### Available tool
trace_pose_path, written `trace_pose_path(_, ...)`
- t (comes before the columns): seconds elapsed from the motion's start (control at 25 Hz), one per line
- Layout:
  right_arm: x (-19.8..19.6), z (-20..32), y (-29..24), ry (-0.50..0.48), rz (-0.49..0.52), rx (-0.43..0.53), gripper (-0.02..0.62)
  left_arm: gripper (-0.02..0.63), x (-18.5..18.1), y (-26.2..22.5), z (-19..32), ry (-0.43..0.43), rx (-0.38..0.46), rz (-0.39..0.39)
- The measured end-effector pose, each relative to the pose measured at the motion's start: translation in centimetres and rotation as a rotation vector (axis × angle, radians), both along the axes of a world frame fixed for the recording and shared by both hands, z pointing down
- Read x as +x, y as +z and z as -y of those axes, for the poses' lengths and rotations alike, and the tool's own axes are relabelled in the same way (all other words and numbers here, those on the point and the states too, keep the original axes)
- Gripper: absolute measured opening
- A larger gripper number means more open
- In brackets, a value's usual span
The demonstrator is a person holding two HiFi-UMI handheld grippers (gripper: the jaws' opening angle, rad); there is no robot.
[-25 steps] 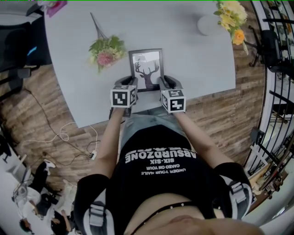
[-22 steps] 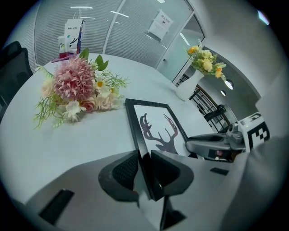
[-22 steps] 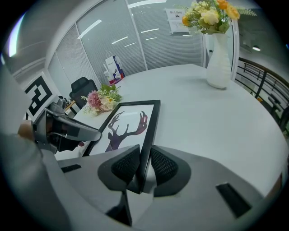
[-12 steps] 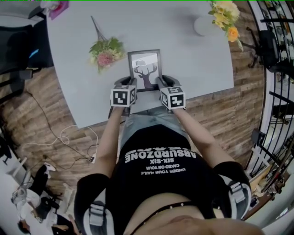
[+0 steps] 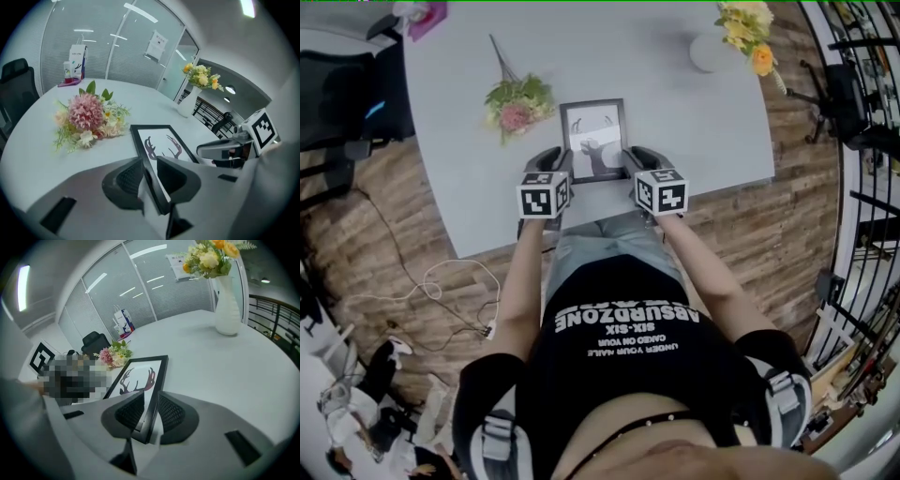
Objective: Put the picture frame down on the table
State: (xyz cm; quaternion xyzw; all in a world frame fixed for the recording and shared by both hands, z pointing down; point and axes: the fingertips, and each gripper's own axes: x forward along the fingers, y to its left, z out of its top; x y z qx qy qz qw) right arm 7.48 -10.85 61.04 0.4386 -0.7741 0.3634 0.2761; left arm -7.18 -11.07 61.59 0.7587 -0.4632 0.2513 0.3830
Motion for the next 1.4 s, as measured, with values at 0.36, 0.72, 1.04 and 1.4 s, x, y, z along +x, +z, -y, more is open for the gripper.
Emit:
trace_pose_path(0.36, -1.8, -1.3, -6.1, 0.001, 0.090, 0.141, 0.017, 0.097, -0.1, -5.9, -0.8, 0.036, 0.189, -0.036)
trace_pose_path(0.72, -2.2, -5.3, -10.7, -0.030, 0.125, 0.242, 0.015, 0.037, 1.5, -10.8, -4.7, 0.097, 0.304, -0.101)
trace_pose_path(1.04, -2.4, -7.5, -12.5, -0.037, 0.133, 0.293, 0.015, 0.015, 2.9, -12.6, -7.7, 0.177, 0.330, -0.138)
trace_pose_path(1.4, -3.2, -9.5, -13.0, -0.043, 0.130, 0.314, 0.015, 0.015, 3.2, -13.3, -10.2, 0.211, 0.334, -0.121)
